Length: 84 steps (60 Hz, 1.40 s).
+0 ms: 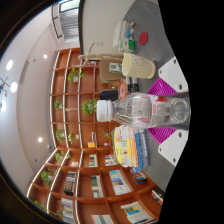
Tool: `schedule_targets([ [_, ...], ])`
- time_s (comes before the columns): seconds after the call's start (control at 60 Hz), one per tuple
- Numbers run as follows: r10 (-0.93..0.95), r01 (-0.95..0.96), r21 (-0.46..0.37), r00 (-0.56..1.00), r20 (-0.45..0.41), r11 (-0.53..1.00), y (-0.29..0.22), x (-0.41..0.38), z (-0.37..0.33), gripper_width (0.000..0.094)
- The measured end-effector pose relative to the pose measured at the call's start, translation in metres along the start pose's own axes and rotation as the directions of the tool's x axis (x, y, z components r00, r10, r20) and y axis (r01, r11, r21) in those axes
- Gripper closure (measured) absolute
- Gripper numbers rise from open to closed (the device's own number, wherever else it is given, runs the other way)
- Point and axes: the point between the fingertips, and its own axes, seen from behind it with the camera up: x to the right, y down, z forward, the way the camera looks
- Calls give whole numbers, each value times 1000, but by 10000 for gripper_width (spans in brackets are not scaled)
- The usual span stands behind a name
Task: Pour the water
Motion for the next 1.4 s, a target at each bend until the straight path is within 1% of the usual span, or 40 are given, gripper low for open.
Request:
schedule_targets([
  [0.1,-5,5,-12,1000,-1,1000,0,0,2,534],
  [0.183,31,-32,-31,999,-14,999,-2,5,7,535],
  [0.25,116,-116,-32,993,-9,993,-10,9,15,535],
  [0.383,379,-380,18,924,43,925,-46,18,34,534],
  [0.45,549,-553,41,831,84,832,-65,24,45,534],
  [0.533,758,-769,49,637,142,637,-88,35,54,535],
  [0.55,790,-803,50,594,153,594,-88,42,62,534],
  [0.567,821,-833,48,551,151,551,-96,39,54,535],
  [0.617,887,-904,44,426,176,425,-96,53,71,535],
  [0.633,909,-925,36,377,177,377,-102,52,65,535],
  [0.65,919,-938,33,345,189,345,-98,59,78,536],
  [0.667,935,-953,18,299,190,301,-106,54,66,536],
  [0.683,941,-961,18,273,199,275,-103,60,80,537],
  [0.717,956,-978,6,206,208,209,-106,65,86,535],
  [0.833,975,-999,-44,-3,224,7,-110,73,102,536],
  [0.917,960,-990,-60,-137,245,-125,-114,81,112,536],
  [1.017,914,-956,-93,-294,279,-279,-122,86,118,536],
  [1.083,868,-915,-132,-404,289,-382,-129,86,122,535],
  [1.2,768,-832,-192,-554,320,-521,-142,92,125,537],
  [1.267,731,-803,-204,-595,333,-561,-145,96,126,536],
  [1.4,756,-814,-211,-581,302,-542,-142,89,128,536],
])
